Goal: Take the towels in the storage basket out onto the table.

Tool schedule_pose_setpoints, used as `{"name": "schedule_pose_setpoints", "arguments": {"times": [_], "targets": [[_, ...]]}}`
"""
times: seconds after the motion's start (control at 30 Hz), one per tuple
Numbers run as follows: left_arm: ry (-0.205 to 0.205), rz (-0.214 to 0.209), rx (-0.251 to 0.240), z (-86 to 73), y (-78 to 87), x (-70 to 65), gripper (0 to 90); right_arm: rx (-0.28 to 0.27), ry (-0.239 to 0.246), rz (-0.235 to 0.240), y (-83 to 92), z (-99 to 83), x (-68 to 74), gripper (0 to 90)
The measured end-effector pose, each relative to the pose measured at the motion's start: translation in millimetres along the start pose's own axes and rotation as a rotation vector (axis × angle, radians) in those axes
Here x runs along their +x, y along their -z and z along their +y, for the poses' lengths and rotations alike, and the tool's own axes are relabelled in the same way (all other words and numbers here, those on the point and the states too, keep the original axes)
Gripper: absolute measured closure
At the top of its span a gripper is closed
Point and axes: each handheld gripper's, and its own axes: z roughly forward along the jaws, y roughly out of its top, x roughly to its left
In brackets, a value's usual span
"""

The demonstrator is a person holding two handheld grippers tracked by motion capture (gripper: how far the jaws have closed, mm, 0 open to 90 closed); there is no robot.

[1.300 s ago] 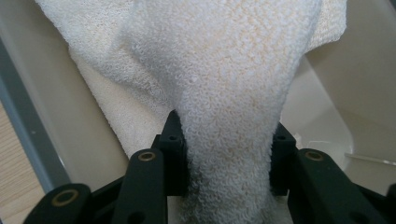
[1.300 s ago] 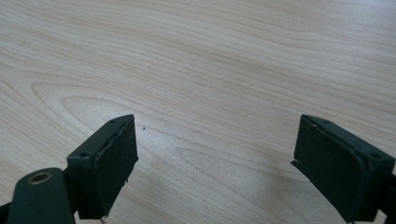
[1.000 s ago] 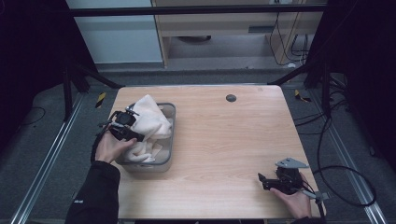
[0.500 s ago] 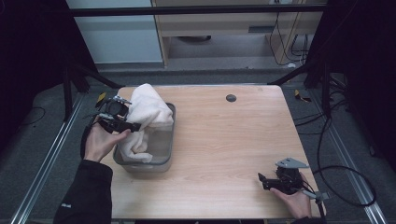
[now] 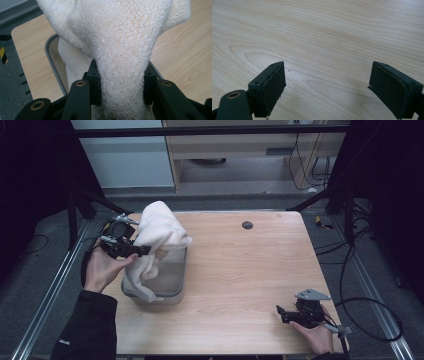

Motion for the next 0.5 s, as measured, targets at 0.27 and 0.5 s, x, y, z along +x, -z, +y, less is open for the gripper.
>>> {"name": "schedule_pose_setpoints", "arguments": {"times": [0.27, 0.5], "targets": [[-0.033, -0.024, -0.010, 7.0, 13.4, -11.0, 62.3, -0.004, 0.002, -0.006, 0.3, -0.2, -0.5, 13.4], [-0.074, -0.034, -0.002, 9.9, 19.6, -21.6, 62.2, -0.005, 0.001, -0.006, 0.4, -0.1, -0.5, 13.4]]}}
